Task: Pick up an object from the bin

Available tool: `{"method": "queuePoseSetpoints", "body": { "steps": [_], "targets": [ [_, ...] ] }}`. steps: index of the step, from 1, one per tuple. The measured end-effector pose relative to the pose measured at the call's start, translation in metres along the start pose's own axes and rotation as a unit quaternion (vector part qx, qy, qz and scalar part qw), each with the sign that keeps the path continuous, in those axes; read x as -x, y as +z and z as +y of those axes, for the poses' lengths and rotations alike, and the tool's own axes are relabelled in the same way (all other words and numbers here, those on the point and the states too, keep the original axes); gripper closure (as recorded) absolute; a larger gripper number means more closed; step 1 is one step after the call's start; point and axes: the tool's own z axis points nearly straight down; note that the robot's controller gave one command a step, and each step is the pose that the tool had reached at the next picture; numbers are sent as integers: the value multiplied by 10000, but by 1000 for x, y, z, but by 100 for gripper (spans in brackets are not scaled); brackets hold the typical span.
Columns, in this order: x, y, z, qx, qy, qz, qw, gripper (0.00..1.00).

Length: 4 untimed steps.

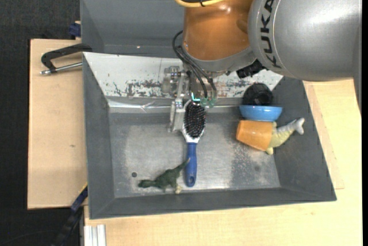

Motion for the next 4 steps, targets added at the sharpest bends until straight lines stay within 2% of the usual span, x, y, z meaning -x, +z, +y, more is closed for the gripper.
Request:
{"method": "queuePoseSetpoints", "body": {
  "steps": [1, 2, 3, 4],
  "targets": [
    [-58, 61, -69, -17, -640, 6, 9979, 0],
    [-54, 141, -70, -5, -2219, -6, 9751, 0],
    [-52, 139, -69, -2, -2216, -30, 9751, 100],
    [-45, 17, -69, -10, -2104, -102, 9776, 100]
  ]
}}
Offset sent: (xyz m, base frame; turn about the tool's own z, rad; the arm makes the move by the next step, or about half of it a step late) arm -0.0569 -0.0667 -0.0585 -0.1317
